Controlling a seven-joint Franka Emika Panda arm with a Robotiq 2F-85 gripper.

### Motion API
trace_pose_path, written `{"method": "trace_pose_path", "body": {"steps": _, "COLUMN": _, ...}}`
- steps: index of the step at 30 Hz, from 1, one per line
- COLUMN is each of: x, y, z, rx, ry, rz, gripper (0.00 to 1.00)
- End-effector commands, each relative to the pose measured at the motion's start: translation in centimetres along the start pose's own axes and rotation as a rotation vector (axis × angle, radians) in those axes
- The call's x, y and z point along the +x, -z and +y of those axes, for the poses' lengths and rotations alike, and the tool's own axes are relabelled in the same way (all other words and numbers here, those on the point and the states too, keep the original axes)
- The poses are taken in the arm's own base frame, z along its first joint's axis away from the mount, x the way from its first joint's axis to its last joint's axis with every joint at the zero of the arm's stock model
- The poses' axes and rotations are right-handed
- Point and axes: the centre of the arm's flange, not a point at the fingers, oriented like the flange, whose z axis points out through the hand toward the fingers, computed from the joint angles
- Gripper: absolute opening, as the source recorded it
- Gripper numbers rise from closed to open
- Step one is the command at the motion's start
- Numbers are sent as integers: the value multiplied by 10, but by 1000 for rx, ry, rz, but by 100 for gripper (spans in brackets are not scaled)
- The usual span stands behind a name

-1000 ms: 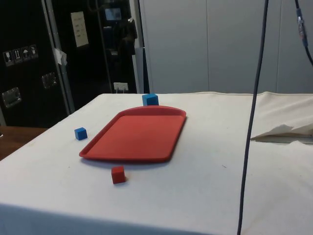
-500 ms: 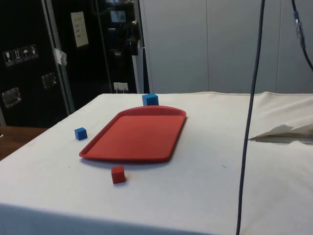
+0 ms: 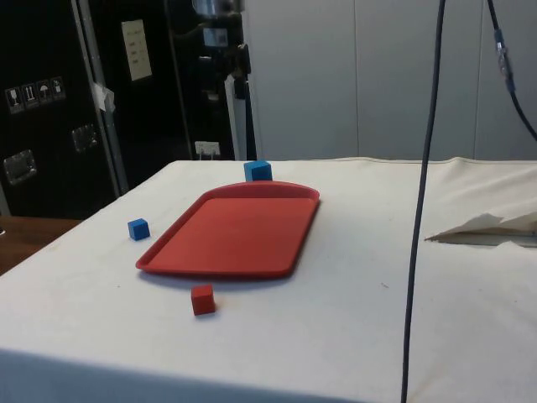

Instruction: Pick up the largest block and place it onto the tray.

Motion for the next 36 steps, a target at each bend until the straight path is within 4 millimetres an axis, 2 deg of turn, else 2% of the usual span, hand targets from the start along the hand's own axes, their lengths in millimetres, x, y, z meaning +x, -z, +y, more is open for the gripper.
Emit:
{"method": "trace_pose_path", "body": {"steps": 1, "x": 0, "y": -1, "z": 3, "rx": -2, "ry": -2, "rz": 1, "gripper": 100}}
{"method": "trace_pose_path", "body": {"steps": 3, "x": 0, "y": -6, "z": 12, "rx": 0, "ry": -11, "rz": 6, "gripper": 100}}
{"method": "trace_pose_path", "body": {"steps": 9, "x": -1, "y": -12, "z": 19, "rx": -14, "ry": -29, "rz": 0, "gripper": 100}}
{"method": "trace_pose_path", "body": {"steps": 22, "x": 2, "y": -49, "z": 40, "rx": -11, "ry": -88, "rz": 49, "gripper": 100}}
{"method": "trace_pose_path", "body": {"steps": 36, "x": -1, "y": -79, "z": 64, "rx": -31, "ry": -146, "rz": 65, "gripper": 100}}
